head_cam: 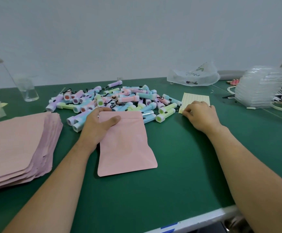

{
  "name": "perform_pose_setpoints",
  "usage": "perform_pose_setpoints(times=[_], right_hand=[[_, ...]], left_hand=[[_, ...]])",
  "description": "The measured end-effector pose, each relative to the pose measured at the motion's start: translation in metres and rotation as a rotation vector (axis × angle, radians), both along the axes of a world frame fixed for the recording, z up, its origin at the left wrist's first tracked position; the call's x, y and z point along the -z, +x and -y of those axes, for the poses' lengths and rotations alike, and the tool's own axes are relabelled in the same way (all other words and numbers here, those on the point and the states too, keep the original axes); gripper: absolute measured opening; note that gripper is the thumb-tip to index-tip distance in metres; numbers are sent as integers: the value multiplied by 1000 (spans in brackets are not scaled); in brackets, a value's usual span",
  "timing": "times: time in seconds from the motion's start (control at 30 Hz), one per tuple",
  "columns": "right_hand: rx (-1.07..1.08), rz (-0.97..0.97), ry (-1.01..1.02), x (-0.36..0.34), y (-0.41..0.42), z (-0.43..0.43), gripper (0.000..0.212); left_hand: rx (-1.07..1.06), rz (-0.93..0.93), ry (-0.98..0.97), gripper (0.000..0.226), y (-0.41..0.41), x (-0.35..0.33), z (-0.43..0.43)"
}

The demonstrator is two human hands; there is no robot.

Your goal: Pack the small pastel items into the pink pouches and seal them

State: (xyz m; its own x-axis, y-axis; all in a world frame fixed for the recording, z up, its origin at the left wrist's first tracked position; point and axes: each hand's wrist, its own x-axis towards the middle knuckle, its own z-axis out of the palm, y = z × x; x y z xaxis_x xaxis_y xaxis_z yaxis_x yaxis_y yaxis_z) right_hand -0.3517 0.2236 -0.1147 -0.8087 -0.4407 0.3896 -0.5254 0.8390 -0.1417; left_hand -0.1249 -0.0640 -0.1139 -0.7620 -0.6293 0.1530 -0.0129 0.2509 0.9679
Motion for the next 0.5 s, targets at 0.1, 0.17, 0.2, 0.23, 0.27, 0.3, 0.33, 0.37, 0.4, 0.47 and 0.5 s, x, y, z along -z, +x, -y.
perform_pose_setpoints(times=[0.1, 0.17, 0.2, 0.23, 0.27, 0.3, 0.33, 0.37, 0.4, 0.47, 0.5], right_hand=[[28, -48, 29, 3, -2, 4, 32], [8, -46, -46, 3, 2, 8, 31], [-23, -19, -124, 1, 5, 13, 30], [-68, 27, -224, -1, 11, 19, 29], [-125, 83, -340, -3, 18, 27, 27], [-190, 146, -464, -6, 28, 37, 25], [-257, 217, -587, -10, 39, 48, 23], [-327, 294, -694, -13, 52, 60, 23], [-397, 376, -779, -15, 65, 72, 23], [-509, 508, -871, -18, 87, 97, 21], [-554, 546, -894, -19, 96, 108, 21]], left_hand=[[-1, -8, 3, 39, -1, 2, 2], [-17, -14, -21, 43, -2, 2, 2], [-29, -17, -35, 45, -3, 3, 2], [-39, -20, -46, 46, -4, 3, 2], [-46, -22, -50, 47, -4, 3, 1], [-48, -26, -50, 47, -5, 3, 1], [-43, -30, -49, 48, -5, 3, 0], [-34, -36, -50, 49, -4, 3, 0], [-16, -50, -48, 50, -4, 3, -1], [38, -101, -48, 52, -2, 2, -3], [56, -125, -82, 49, -1, 2, -4]])
